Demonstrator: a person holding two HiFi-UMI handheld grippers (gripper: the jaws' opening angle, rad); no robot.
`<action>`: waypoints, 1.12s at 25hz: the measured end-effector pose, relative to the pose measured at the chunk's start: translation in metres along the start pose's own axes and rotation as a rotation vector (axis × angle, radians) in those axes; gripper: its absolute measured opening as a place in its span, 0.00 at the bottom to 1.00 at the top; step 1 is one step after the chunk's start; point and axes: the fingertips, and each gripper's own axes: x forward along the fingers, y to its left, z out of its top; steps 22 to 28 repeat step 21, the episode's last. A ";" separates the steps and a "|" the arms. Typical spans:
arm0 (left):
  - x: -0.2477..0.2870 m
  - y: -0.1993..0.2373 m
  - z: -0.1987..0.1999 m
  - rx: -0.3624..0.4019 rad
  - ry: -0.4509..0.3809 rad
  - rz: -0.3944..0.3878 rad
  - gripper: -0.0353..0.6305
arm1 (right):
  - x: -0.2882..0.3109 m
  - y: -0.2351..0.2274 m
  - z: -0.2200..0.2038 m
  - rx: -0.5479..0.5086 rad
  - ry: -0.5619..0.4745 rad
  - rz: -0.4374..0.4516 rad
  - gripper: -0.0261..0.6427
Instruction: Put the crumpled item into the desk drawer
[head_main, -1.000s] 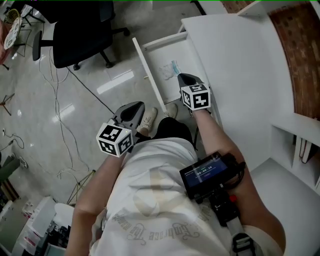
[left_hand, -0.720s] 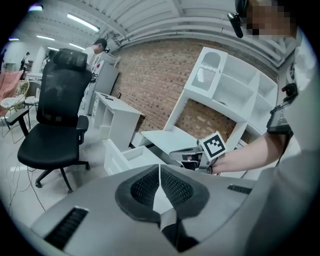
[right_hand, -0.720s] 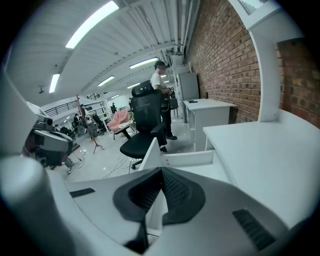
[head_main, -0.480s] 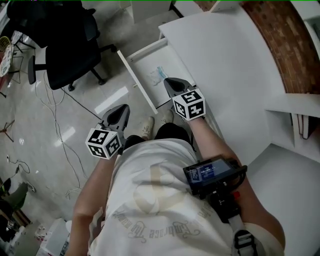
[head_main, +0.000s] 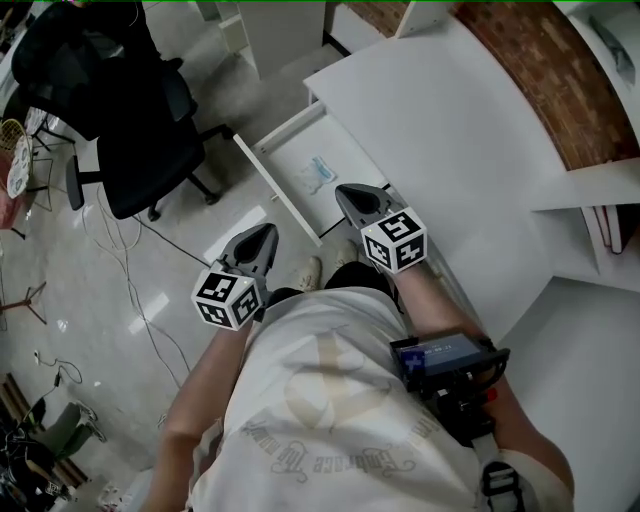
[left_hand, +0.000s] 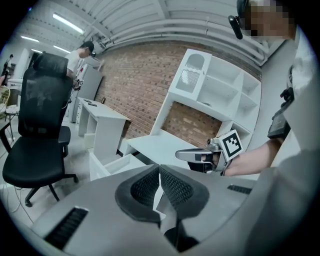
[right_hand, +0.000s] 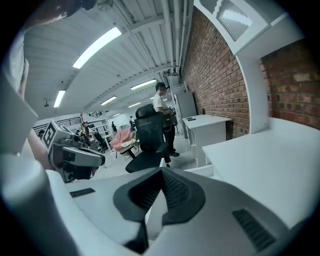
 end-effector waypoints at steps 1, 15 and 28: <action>0.001 -0.001 0.002 0.004 -0.002 -0.008 0.09 | -0.003 0.001 0.001 0.002 -0.008 -0.001 0.07; 0.004 -0.012 0.007 0.071 -0.003 -0.092 0.09 | -0.041 0.018 -0.005 0.037 -0.068 -0.048 0.07; 0.007 -0.020 0.004 0.089 0.014 -0.131 0.09 | -0.048 0.026 -0.010 0.044 -0.067 -0.044 0.07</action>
